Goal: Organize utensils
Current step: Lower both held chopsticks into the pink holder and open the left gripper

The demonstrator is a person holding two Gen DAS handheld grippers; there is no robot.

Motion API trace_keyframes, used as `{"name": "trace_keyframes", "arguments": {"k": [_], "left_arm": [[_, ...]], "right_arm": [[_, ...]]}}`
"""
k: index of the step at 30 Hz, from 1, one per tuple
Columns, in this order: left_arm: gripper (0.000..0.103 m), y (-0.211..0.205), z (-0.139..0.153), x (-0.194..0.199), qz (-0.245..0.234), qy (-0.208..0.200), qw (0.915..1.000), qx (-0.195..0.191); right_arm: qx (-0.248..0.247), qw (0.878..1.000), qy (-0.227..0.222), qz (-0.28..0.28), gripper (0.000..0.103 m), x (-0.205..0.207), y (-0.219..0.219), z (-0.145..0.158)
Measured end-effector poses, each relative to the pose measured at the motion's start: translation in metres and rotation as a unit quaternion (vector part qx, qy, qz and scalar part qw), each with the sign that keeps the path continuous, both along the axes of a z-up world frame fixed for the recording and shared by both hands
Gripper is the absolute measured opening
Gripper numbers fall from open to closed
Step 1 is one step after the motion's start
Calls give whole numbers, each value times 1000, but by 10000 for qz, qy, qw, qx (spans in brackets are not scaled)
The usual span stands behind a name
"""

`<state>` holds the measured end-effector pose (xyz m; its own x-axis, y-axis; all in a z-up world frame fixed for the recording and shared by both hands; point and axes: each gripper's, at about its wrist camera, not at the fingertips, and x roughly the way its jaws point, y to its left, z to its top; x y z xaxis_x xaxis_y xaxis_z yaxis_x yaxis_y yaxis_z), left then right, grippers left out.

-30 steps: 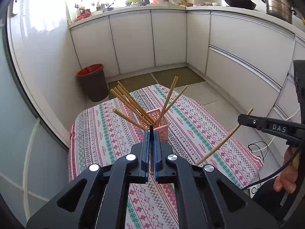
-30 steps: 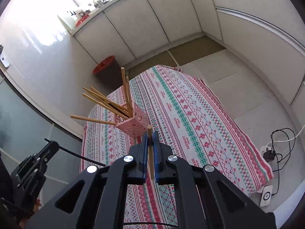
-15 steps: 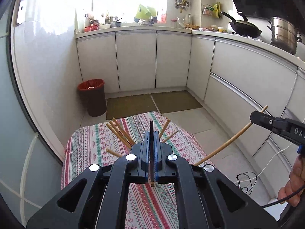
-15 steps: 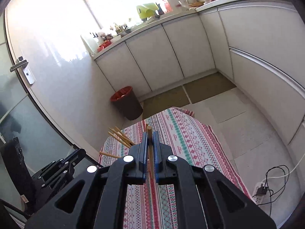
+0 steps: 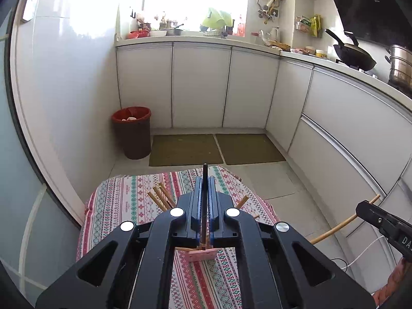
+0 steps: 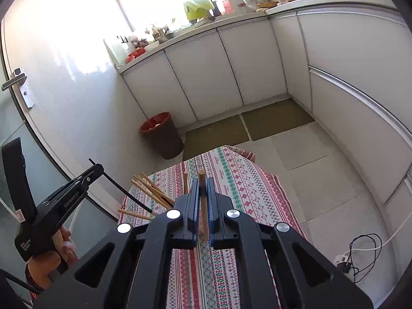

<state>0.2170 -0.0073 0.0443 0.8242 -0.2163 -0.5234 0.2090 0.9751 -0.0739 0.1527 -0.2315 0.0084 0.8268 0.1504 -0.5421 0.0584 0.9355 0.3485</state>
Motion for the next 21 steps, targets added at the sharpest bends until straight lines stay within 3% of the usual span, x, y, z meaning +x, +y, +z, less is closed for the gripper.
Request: {"name": "trace_keyframes", "arguments": {"k": [11, 21], "left_arm": [[3, 0, -14, 23, 127, 194, 9997, -35], [5, -5, -49, 48, 111, 588, 9982, 100]], "right_arm": [[-25, 10000, 73, 56, 6, 4, 1, -4], [-9, 9998, 177, 23, 6, 12, 0, -9]]}}
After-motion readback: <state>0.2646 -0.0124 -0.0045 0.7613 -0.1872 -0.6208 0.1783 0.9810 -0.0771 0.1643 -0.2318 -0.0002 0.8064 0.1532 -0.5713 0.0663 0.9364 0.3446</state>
